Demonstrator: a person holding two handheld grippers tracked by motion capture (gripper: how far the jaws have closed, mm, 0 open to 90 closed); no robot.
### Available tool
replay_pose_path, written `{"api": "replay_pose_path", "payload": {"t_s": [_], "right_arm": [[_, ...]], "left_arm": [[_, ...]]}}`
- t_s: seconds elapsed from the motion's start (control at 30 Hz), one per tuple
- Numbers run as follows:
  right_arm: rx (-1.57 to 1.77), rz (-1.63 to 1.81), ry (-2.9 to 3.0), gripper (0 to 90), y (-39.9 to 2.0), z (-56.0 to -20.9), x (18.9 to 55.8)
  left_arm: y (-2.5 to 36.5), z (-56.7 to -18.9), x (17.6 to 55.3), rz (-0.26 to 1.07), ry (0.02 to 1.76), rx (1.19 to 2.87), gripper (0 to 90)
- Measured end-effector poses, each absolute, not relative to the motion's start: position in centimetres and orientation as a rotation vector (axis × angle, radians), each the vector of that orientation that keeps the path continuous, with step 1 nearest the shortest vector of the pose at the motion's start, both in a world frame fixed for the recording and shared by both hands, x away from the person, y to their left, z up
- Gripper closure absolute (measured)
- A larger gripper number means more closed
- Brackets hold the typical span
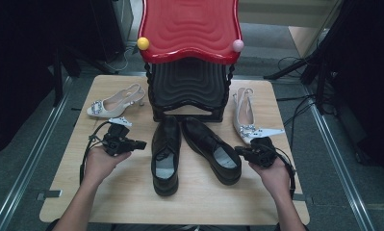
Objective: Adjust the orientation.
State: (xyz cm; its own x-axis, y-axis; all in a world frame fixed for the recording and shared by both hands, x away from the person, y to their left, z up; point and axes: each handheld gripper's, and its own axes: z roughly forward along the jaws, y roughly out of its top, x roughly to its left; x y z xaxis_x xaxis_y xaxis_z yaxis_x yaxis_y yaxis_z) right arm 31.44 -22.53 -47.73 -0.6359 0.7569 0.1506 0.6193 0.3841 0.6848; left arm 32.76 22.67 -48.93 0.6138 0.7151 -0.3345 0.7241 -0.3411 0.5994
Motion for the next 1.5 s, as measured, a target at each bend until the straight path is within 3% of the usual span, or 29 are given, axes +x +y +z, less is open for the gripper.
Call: {"api": "replay_pose_path", "payload": {"t_s": [0.6,0.9,1.5], "right_arm": [[1.155,1.142,2.576,90.0,-18.7,-48.2,30.6],[1.295,1.089,2.516,90.0,-18.1,-49.6,32.4],[1.299,1.122,2.534,90.0,-16.5,-49.8,32.0]], "left_arm": [[22.2,-49.6,33.0,-0.019,1.132,2.111,90.0],[21.8,-50.7,33.4,-0.055,1.148,2.105,90.0],[20.8,-51.0,33.3,-0.068,1.144,2.132,90.0]]}}
